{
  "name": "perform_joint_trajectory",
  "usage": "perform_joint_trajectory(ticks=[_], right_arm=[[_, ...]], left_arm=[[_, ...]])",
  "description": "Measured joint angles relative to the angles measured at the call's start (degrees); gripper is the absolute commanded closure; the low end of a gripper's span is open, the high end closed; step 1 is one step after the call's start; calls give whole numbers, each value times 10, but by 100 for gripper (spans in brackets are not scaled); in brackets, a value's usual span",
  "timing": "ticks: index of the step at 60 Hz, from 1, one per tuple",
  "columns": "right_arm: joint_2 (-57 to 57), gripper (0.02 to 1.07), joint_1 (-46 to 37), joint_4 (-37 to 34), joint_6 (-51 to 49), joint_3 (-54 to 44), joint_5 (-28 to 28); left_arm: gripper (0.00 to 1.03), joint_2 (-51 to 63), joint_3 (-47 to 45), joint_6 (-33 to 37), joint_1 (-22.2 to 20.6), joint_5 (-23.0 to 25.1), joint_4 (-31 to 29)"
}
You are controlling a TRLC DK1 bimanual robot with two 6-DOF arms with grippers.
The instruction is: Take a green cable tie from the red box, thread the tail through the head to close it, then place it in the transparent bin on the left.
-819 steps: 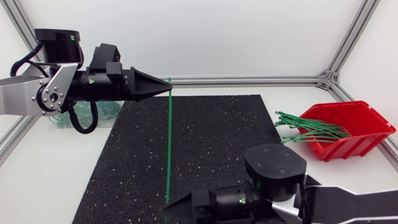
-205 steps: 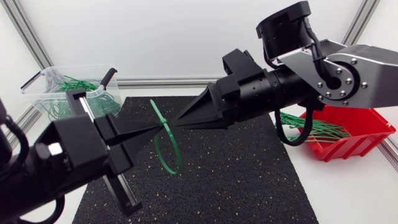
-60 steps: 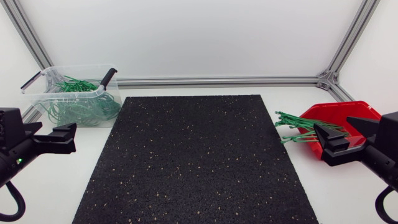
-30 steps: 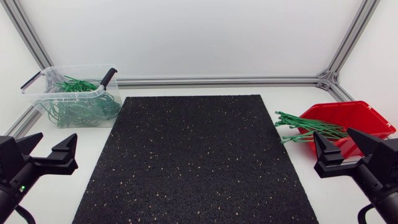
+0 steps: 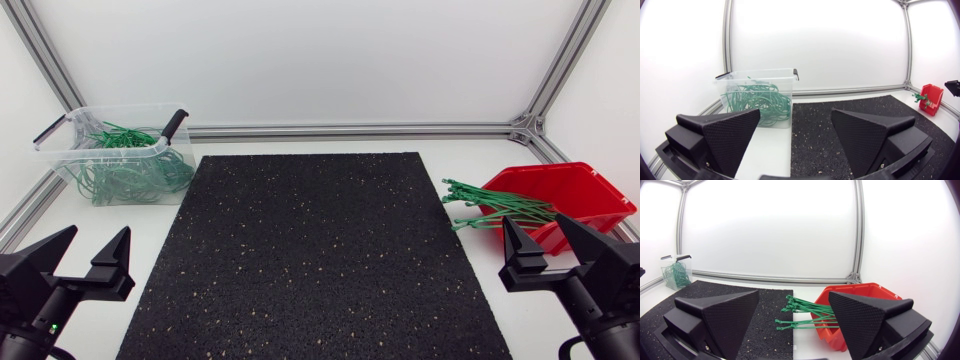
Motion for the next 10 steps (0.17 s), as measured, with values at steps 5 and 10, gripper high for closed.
perform_joint_trajectory(ticks=[5, 10], right_arm=[[0, 6, 0, 0, 0, 0, 0], [0, 6, 0, 0, 0, 0, 0]], left_arm=[[4, -14, -1, 0, 0, 1, 3], [4, -16, -1, 0, 0, 1, 4]])
